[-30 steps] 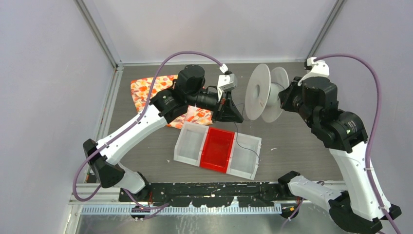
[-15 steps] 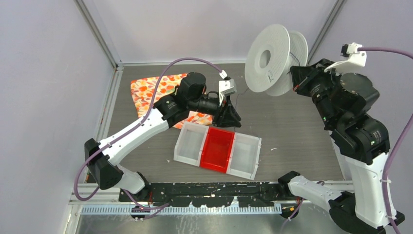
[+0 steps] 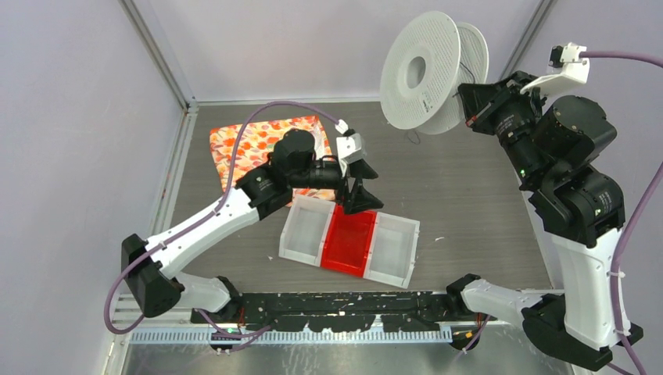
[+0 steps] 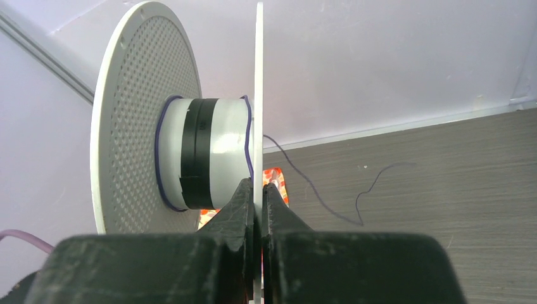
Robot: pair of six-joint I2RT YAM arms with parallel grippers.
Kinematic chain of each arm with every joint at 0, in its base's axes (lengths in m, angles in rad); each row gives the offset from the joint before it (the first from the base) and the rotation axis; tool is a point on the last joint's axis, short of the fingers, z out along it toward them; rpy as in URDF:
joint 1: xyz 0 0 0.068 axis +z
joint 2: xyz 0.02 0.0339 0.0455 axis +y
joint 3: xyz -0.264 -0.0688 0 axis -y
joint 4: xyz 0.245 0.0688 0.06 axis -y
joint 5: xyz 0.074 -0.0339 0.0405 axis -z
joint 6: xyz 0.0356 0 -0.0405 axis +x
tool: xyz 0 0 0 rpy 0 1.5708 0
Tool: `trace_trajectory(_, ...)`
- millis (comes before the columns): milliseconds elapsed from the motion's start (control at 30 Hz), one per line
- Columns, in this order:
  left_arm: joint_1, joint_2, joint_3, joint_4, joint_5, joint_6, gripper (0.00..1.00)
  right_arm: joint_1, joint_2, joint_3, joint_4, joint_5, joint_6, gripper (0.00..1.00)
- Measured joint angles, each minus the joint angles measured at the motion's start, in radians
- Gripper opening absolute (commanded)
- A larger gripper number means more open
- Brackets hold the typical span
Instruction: Wrap the cables
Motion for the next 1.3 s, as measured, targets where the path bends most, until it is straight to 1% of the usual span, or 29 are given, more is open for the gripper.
trace_trajectory(67, 0.0, -0.028, -0.068, 0.071, -0.051, 0.016, 0.77, 0.0, 0.014, 0.019, 0.0, -0.005, -0.002, 0.01)
trace_trajectory(200, 0.0, -0.062, -0.253, 0.272, -0.188, 0.055, 0.76, 0.0, 0.042, 0.07, 0.002, -0.012, -0.004, 0.01)
trace_trajectory(300, 0.0, -0.057, -0.393, 0.439, -0.295, 0.102, 0.79, 0.0, 0.056, 0.095, 0.009, -0.016, -0.005, 0.0)
trace_trajectory(433, 0.008, -0.021, -0.494, 0.584, -0.393, 0.148, 0.79, 0.0, 0.07, 0.116, 0.016, -0.023, -0.006, 0.01)
trace_trajectory(600, 0.047, 0.022, -0.552, 0.744, -0.424, 0.125, 0.79, 0.0, 0.077, 0.123, 0.023, -0.031, -0.003, 0.01)
trace_trajectory(800, 0.072, 0.093, -0.575, 0.899, -0.399, 0.06, 0.77, 0.0, 0.076, 0.122, 0.03, -0.037, 0.004, 0.01)
trace_trajectory(967, 0.071, 0.161, -0.575, 0.973, -0.377, 0.008, 0.75, 0.0, 0.069, 0.119, 0.05, -0.037, 0.009, 0.0)
trace_trajectory(1167, 0.071, 0.271, -0.556, 1.033, -0.375, -0.082, 0.67, 0.0, 0.066, 0.119, 0.068, -0.034, 0.009, 0.01)
trace_trajectory(1300, 0.071, 0.323, -0.508, 1.032, -0.394, -0.174, 0.69, 0.0, 0.066, 0.119, 0.068, -0.029, 0.009, 0.01)
